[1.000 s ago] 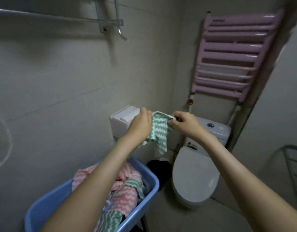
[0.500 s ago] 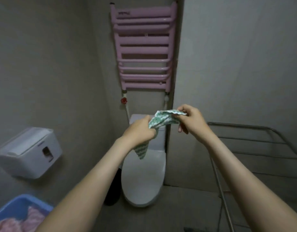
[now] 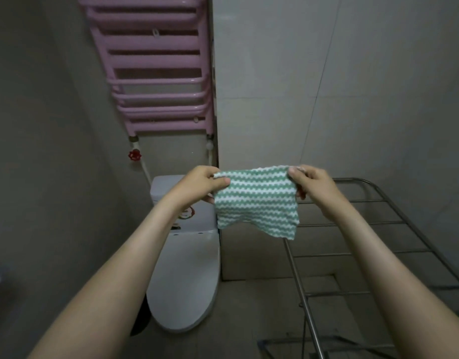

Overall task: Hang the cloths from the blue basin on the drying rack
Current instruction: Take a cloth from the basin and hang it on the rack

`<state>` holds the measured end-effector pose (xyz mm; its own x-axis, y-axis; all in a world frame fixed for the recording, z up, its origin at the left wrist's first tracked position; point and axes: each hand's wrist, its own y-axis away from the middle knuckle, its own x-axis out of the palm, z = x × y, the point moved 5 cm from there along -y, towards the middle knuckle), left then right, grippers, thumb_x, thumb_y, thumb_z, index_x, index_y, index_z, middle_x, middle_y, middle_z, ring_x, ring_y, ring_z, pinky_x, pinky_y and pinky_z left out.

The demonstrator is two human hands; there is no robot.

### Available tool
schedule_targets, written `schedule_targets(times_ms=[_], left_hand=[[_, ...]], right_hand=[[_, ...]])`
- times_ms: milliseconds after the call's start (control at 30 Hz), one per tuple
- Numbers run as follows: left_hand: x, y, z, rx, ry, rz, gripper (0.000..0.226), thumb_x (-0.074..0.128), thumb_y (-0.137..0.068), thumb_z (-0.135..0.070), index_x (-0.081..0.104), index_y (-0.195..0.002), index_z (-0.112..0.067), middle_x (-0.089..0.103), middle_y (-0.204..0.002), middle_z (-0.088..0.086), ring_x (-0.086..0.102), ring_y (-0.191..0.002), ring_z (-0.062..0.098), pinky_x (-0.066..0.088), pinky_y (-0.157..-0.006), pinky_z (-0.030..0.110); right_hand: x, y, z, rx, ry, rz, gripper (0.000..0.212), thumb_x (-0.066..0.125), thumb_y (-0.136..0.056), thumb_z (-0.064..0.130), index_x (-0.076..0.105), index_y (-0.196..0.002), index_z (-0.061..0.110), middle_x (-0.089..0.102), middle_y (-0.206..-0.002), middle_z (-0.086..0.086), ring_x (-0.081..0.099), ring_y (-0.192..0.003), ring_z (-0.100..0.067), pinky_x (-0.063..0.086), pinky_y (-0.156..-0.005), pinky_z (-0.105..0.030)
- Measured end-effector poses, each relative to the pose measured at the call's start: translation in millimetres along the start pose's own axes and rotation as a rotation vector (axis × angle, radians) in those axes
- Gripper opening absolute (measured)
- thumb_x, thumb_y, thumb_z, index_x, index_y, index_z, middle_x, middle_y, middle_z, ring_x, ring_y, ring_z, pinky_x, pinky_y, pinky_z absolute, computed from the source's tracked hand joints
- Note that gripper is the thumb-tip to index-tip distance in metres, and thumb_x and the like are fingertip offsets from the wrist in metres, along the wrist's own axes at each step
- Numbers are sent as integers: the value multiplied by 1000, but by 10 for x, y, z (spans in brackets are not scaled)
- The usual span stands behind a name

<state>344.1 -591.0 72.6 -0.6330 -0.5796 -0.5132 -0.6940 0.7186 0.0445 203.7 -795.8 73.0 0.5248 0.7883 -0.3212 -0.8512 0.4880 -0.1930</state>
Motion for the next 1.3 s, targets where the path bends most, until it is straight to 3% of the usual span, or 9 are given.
schedule_targets(times_ms=[100, 300, 400, 467, 567, 900, 1033, 1167, 1300], left_hand=[[-136, 6, 57, 1, 72, 4, 24, 59, -93, -26, 57, -98, -3, 52, -82, 12, 54, -70, 16, 53, -55, 20], [-449, 116, 111, 21, 54, -151, 10, 55, -94, -18, 56, -84, -18, 63, -75, 2, 61, -66, 14, 54, -59, 28], [-596, 199, 151, 22, -116, -261, 14, 59, -90, -21, 58, -76, -20, 63, -75, 1, 57, -70, 16, 46, -66, 31], [-661, 276, 135, 18, -220, -314, 13, 59, -89, -23, 60, -77, -18, 59, -70, -4, 51, -66, 12, 37, -58, 27], [-683, 339, 75, 12, -259, -362, 12, 58, -91, -23, 62, -83, -15, 53, -65, -7, 45, -60, 8, 32, -52, 25], [-167, -43, -264, -50, 26, -217, 13, 55, -93, -14, 61, -98, -4, 64, -62, 8, 48, -38, 11, 36, -37, 18], [171, -398, -406, -33, 62, -160, 11, 55, -93, -12, 59, -97, -3, 64, -62, 8, 49, -39, 12, 37, -38, 18], [518, -783, -565, -11, 67, -113, 20, 55, -93, -13, 58, -107, 2, 61, -62, 5, 48, -34, 7, 36, -38, 16], [816, -1154, -690, 3, 62, -72, 23, 57, -93, -16, 58, -108, 1, 61, -61, 5, 49, -35, 8, 39, -38, 17]], right_hand=[[85, -40, 41, 1, -15, -2, 32, 47, -99, 20, 51, -69, 10, 46, -56, -5, 45, -44, -6, 37, -48, -24], [375, -155, 240, -68, 9, 46, 17, 50, -96, 10, 59, -82, 4, 49, -62, -3, 46, -49, -1, 37, -48, -16], [481, -163, 301, -113, 24, 15, 16, 50, -96, 8, 59, -85, 0, 47, -62, 0, 44, -47, 3, 36, -47, -13], [552, -149, 334, -121, 9, 12, 17, 49, -96, 7, 58, -85, -3, 47, -60, -3, 45, -44, 0, 35, -44, -13], [600, -123, 357, -106, -32, 8, 21, 48, -97, 8, 55, -77, 9, 49, -55, -4, 51, -39, -6, 38, -37, -19], [3, -113, 230, -6, -117, -138, 13, 47, -97, 6, 57, -103, -1, 56, -65, -11, 57, -41, -5, 48, -44, -19], [-410, -123, 56, 37, -61, -197, 15, 51, -96, 9, 57, -105, -1, 60, -68, -10, 60, -55, -15, 53, -65, -32], [-810, -155, -166, 97, 53, -237, 20, 52, -87, 3, 58, -102, 14, 66, -82, -7, 64, -78, -24, 51, -81, -42], [-1160, -278, -374, 128, 110, -317, 20, 44, -91, -2, 57, -101, 10, 63, -72, -4, 60, -67, -15, 50, -78, -37]])
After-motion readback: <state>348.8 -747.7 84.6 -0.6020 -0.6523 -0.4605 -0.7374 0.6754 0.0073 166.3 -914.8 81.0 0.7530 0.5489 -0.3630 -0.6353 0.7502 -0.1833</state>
